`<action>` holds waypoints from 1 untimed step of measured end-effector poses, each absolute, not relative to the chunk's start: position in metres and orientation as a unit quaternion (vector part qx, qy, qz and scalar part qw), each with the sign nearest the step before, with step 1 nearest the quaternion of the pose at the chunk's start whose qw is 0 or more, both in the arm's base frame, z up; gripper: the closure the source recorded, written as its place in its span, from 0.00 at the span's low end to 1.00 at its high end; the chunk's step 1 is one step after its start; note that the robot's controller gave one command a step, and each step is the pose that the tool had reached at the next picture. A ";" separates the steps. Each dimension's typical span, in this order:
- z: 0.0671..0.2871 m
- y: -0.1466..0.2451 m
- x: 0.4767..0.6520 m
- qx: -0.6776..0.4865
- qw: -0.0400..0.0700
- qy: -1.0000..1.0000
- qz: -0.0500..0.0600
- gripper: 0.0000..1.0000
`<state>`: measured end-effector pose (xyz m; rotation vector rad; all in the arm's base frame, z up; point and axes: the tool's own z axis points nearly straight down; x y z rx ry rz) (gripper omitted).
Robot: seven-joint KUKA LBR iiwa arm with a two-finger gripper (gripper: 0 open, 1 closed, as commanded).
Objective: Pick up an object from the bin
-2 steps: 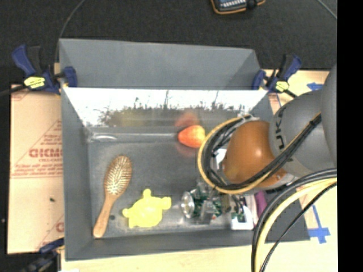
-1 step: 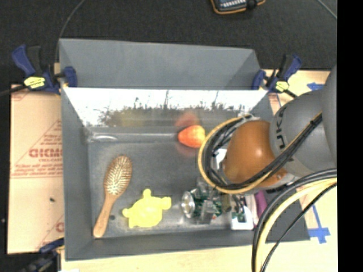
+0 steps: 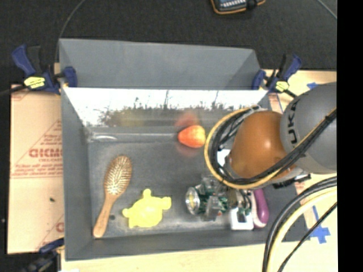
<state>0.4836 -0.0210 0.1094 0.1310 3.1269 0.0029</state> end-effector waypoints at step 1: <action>0.143 -0.021 0.486 0.041 0.009 0.999 0.001 1.00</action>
Offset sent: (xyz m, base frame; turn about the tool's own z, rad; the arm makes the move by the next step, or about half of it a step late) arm 0.0017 0.0000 0.0574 -0.0008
